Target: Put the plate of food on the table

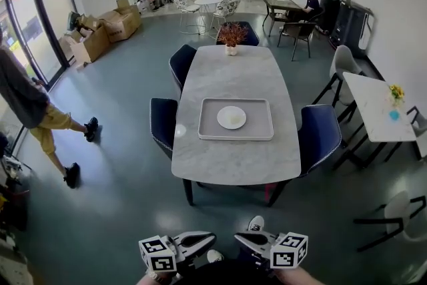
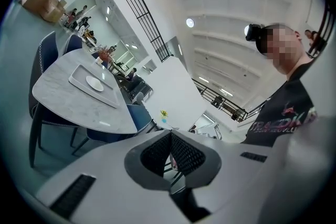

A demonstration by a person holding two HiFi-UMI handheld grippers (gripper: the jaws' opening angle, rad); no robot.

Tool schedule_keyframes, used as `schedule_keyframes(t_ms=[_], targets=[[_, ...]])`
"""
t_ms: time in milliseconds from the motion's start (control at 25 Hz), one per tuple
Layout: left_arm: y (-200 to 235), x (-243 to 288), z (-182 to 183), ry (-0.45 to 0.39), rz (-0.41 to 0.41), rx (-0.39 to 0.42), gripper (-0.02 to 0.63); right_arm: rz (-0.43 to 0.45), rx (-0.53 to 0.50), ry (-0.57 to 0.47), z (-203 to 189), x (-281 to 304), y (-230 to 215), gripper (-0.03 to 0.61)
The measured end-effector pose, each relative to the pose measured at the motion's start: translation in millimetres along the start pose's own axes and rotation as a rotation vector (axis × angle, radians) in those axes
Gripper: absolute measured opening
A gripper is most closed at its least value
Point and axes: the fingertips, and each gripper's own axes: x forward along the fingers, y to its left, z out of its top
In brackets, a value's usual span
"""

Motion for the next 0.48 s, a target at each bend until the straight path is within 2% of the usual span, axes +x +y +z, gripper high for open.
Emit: schedule_keyframes(t_ms=[480], targets=[[-12, -2, -4, -0.038, -0.009, 0.017, 0.006, 0.061, -0.058, -0.002, -6, -3, 18, 0.012]])
